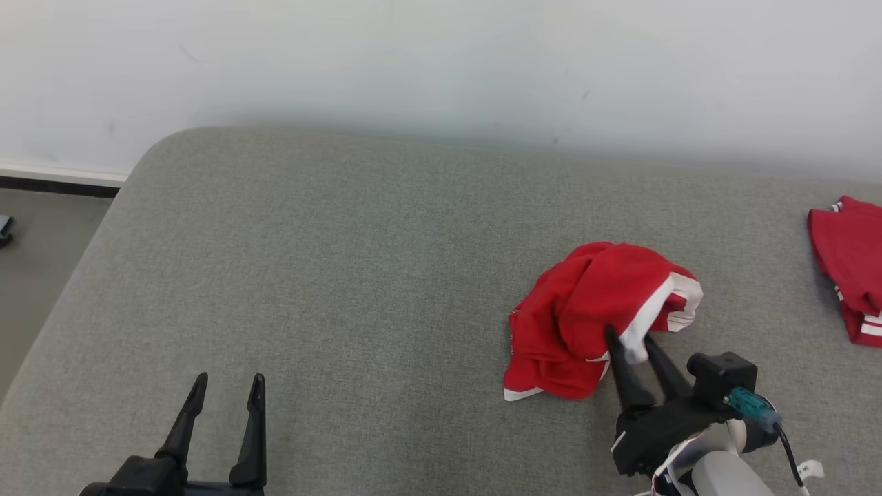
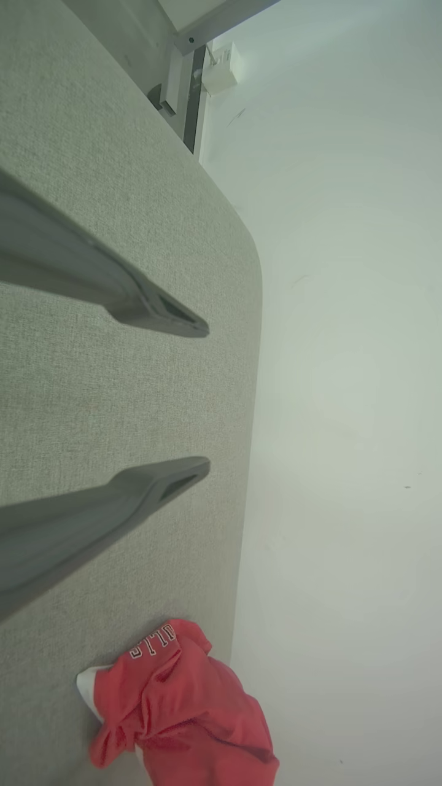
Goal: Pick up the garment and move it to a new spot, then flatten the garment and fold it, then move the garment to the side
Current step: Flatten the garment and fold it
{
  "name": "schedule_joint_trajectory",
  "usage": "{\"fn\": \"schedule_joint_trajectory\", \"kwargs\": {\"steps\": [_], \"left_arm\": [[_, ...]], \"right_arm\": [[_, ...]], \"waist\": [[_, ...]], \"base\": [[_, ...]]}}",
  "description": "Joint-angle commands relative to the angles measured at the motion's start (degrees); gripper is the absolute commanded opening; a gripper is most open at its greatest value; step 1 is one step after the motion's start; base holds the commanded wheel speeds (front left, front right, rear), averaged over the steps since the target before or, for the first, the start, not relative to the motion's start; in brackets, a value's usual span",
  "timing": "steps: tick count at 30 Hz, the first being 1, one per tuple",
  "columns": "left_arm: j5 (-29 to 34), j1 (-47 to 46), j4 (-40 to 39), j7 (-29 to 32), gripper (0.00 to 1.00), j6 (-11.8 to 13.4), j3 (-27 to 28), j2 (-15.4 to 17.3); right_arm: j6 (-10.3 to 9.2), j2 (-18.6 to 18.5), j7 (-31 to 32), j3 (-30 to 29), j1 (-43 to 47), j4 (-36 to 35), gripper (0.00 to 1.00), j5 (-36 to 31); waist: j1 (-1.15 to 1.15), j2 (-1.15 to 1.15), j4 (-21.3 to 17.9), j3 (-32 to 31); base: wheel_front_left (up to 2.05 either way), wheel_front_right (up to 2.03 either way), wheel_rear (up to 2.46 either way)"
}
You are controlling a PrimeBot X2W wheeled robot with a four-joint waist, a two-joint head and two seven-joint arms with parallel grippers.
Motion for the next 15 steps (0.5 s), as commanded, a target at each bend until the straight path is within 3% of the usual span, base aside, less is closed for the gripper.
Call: {"fn": "schedule_joint_trajectory", "kwargs": {"steps": [1, 7, 15], "left_arm": [[-0.2, -0.7, 0.1, -0.2, 1.0, 0.1, 0.1, 0.1], [0.2, 0.3, 0.3, -0.2, 1.0, 0.1, 1.1, 0.1], [0.7, 0.9, 0.2, -0.2, 1.0, 0.1, 1.6, -0.9]], "right_arm": [[-0.18, -0.4, -0.4, 0.2, -0.7, 0.9, 0.0, 0.6], [-0.18, -2.5, -1.5, -1.8, -2.9, 3.9, 0.0, 2.5], [-0.18, -9.3, -1.5, -10.4, 0.7, -4.5, 0.0, 2.4]], "waist": [[0.0, 0.0, 0.4, 0.3], [0.0, 0.0, -0.9, -0.2], [0.0, 0.0, -4.3, -1.1]], "base": [[0.0, 0.0, 0.0], [0.0, 0.0, 0.0], [0.0, 0.0, 0.0]]}}
